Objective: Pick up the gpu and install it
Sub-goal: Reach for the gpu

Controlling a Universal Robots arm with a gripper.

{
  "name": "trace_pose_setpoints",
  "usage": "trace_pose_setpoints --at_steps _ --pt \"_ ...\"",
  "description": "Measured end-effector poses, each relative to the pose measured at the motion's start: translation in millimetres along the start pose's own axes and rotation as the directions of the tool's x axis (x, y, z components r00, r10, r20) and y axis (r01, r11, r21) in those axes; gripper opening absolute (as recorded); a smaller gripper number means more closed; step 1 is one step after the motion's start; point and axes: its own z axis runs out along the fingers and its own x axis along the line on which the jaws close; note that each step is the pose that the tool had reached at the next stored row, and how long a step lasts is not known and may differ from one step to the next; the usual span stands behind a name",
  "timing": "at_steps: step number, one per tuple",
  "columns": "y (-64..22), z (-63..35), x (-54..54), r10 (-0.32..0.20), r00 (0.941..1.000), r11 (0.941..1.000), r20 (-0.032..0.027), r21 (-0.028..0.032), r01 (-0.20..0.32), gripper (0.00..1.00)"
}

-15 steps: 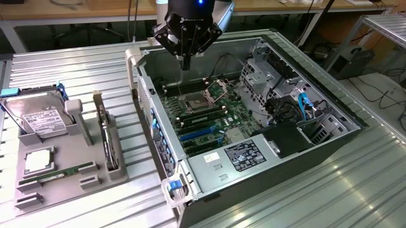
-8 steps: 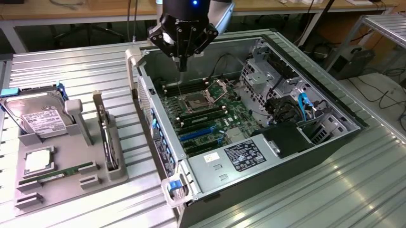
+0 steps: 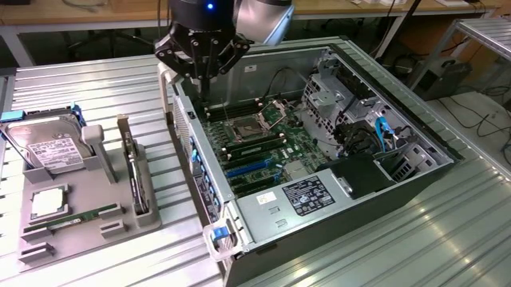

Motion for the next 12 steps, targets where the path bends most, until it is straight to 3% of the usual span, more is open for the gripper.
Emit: trace_pose_setpoints --at_steps 12 --pt "-7.9 0.1 66.1 0.000 1.0000 1.0000 0.0000 0.0006 0.000 0.11"
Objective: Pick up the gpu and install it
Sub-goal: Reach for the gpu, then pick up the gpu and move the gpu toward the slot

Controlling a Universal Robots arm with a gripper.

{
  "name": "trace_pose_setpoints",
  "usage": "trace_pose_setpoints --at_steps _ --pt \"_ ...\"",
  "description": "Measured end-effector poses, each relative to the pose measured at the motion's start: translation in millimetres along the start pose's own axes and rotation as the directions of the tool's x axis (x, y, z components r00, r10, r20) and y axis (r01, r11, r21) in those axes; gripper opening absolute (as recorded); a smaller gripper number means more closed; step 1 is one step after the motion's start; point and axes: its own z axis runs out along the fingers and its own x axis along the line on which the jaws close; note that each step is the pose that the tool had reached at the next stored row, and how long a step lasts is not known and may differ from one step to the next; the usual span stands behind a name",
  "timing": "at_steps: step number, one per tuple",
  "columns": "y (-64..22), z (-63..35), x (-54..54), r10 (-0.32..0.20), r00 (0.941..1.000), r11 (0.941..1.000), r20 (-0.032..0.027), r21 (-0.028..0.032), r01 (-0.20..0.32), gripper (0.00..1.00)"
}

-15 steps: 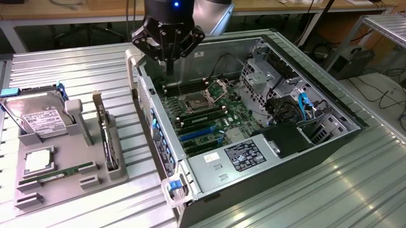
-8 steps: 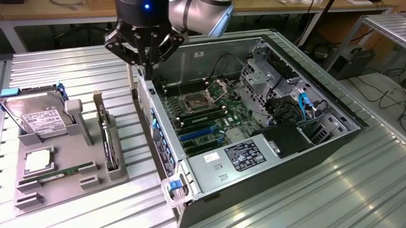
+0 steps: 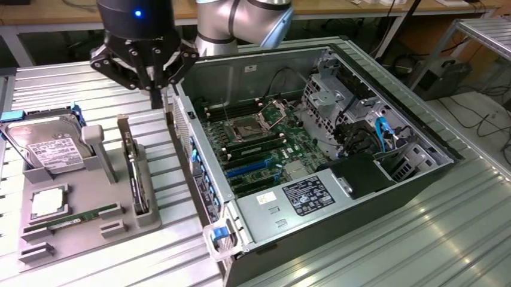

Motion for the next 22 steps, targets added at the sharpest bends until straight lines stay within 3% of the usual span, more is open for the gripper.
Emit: trace_pose_setpoints --at_steps 2,9,22 --pt "-1.9 2.2 16.8 0.000 1.0000 1.0000 0.0000 0.0002 0.000 0.11" --pt "-6.4 10.7 57.5 0.000 1.0000 1.0000 0.0000 0.0021 0.000 0.11" --pt "-7.0 12.0 59.6 0.000 1.0000 1.0000 0.0003 0.0034 0.000 0.11"
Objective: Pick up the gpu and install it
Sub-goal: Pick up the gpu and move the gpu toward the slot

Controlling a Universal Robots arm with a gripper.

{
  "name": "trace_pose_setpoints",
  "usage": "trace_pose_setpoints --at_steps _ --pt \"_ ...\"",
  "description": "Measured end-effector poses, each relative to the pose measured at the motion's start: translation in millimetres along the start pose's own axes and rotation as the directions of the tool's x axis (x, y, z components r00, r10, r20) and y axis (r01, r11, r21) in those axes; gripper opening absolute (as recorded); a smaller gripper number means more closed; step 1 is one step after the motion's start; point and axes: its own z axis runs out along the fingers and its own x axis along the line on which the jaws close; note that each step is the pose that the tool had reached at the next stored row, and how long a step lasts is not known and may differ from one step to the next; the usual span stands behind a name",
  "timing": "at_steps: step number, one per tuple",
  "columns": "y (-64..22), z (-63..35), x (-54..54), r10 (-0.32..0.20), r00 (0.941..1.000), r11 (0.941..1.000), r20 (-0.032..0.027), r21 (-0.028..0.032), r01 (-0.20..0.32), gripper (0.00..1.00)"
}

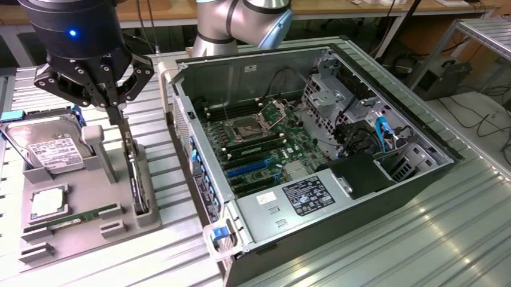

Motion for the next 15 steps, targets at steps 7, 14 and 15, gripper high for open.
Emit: trace_pose_setpoints --at_steps 7,14,15 --pt "0.0 0.0 0.0 0.000 1.0000 1.0000 -0.0001 0.0000 0.000 0.24" --pt "-1.6 15.5 0.5 0.000 1.0000 1.0000 0.0006 0.0000 0.000 0.30" --pt "-1.8 18.6 0.6 0.000 1.0000 1.0000 0.0006 0.0000 0.000 0.30"
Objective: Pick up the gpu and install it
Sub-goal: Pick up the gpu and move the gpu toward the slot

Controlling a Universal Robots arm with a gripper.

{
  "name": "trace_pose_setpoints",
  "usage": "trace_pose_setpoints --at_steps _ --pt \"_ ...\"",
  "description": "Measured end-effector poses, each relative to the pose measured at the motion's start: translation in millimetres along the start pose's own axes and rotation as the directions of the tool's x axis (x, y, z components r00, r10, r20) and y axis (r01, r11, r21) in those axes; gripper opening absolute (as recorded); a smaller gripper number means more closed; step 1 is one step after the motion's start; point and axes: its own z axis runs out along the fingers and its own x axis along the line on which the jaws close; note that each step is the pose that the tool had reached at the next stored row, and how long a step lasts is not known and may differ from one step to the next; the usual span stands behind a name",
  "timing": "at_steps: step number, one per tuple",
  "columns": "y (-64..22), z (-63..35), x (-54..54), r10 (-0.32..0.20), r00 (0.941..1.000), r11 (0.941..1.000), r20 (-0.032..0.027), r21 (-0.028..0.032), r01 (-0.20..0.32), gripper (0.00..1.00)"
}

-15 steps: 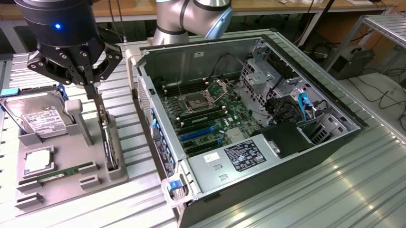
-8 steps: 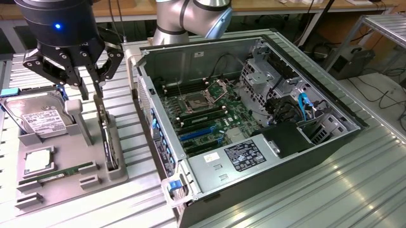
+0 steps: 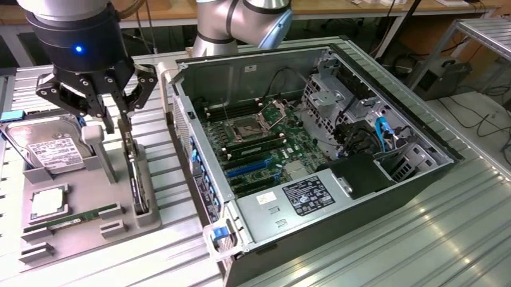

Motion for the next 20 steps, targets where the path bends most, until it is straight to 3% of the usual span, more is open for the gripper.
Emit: trace_pose_setpoints --at_steps 3,4,6,7,20 --pt "-0.7 9.4 0.4 0.000 1.0000 1.0000 0.0000 0.0000 0.000 0.31" --pt "-0.8 11.5 0.4 0.000 1.0000 1.0000 0.0000 0.0000 0.000 0.37" --pt "-1.2 16.6 0.6 0.000 1.0000 1.0000 0.0000 0.0000 0.000 0.37" --pt "-1.3 18.4 0.7 0.000 1.0000 1.0000 0.0001 -0.0001 0.000 0.44" --pt "-4.5 47.9 1.6 0.000 1.0000 1.0000 0.0001 0.0000 0.000 0.44"
